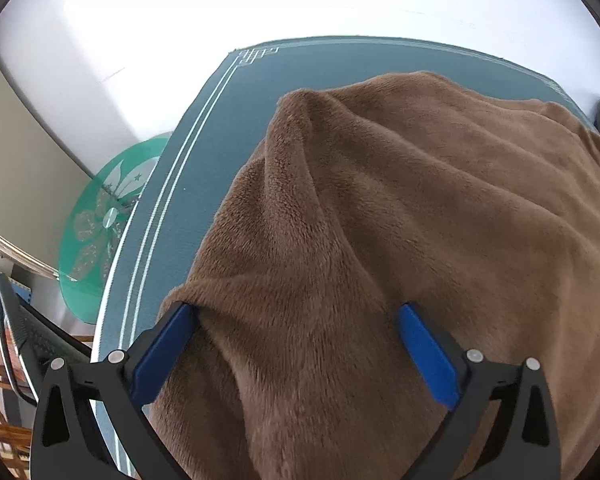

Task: Fold clothes
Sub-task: 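Grasp the blanket edge with the right gripper and pull it across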

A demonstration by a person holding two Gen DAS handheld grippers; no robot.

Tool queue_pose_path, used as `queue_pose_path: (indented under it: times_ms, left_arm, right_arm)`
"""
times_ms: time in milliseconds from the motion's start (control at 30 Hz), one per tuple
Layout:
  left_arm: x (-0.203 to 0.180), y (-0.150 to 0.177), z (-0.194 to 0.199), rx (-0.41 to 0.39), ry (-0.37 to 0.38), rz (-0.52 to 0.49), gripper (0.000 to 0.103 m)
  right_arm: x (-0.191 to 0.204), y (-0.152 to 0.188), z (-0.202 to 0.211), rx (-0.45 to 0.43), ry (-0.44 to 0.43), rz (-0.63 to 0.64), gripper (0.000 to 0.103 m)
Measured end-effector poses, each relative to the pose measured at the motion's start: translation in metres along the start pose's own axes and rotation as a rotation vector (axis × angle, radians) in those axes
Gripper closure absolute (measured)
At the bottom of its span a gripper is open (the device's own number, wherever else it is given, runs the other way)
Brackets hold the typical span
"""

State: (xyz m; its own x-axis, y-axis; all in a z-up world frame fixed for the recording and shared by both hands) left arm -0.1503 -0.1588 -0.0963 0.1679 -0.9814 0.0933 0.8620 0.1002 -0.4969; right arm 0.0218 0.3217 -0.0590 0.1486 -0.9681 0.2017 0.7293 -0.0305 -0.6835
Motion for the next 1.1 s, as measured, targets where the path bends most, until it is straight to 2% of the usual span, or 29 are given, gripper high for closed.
queue_pose_path:
  times_ms: [33, 67, 233, 333, 500, 533, 600, 667, 767, 867, 967, 1033, 1100]
  left_arm:
    - [0.000, 0.001, 0.005, -0.004, 0.001, -0.004, 0.000]
    - [-0.001, 0.004, 0.012, -0.014, 0.004, -0.013, 0.000]
    - [-0.010, 0.019, 0.053, -0.077, 0.029, -0.087, 0.000]
    - [-0.027, 0.037, 0.068, -0.102, 0.035, -0.172, 0.000]
    - [-0.050, 0.071, 0.083, -0.107, 0.024, -0.282, 0.000]
    - [-0.053, 0.076, 0.083, -0.105, 0.023, -0.297, 0.000]
    - [-0.056, 0.081, 0.079, -0.092, 0.013, -0.312, 0.000]
    - [-0.058, 0.085, 0.073, -0.077, 0.002, -0.318, 0.000]
    - [-0.053, 0.088, 0.060, -0.050, -0.013, -0.306, 0.000]
    - [-0.040, 0.090, 0.046, -0.035, -0.064, -0.282, 0.000]
    - [-0.027, 0.090, 0.038, -0.011, -0.019, -0.237, 0.000]
    - [-0.022, 0.089, 0.034, 0.000, 0.010, -0.212, 0.000]
    - [-0.019, 0.089, 0.032, 0.000, 0.021, -0.202, 0.000]
  right_arm:
    - [0.004, 0.010, 0.009, -0.010, -0.008, 0.003, 0.030]
    - [0.006, 0.021, 0.019, -0.024, -0.012, 0.004, 0.025]
    - [0.023, 0.077, 0.050, -0.024, -0.094, -0.016, 0.025]
    - [0.037, 0.109, 0.051, 0.027, -0.119, -0.008, 0.026]
    - [0.065, 0.127, 0.037, 0.070, -0.100, 0.078, 0.026]
    - [0.071, 0.129, 0.034, 0.077, -0.095, 0.096, 0.028]
    - [0.079, 0.130, 0.023, 0.101, -0.070, 0.135, 0.041]
    - [0.086, 0.131, 0.010, 0.125, -0.067, 0.153, 0.070]
    - [0.092, 0.131, 0.006, 0.144, -0.093, 0.173, 0.085]
    - [0.091, 0.136, 0.024, 0.133, -0.192, 0.123, 0.088]
    - [0.075, 0.140, 0.067, 0.063, -0.306, 0.010, 0.088]
    - [0.063, 0.146, 0.089, 0.046, -0.329, -0.043, 0.088]
    - [0.055, 0.157, 0.098, 0.075, -0.281, -0.053, 0.088]
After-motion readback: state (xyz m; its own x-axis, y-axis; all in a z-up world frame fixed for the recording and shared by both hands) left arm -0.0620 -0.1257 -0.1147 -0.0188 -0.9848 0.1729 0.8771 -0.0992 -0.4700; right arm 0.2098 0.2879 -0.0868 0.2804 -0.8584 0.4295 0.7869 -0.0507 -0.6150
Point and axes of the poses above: each gripper's, at about its wrist camera, not at the fingertips, and z roughly against the way its jaws point, x to its left, y to its underside, the point moved 3 cm from there along -z, roughly the way its jaws point, and after that the axes turned 7 degrees about z, right-handed, at the moved point
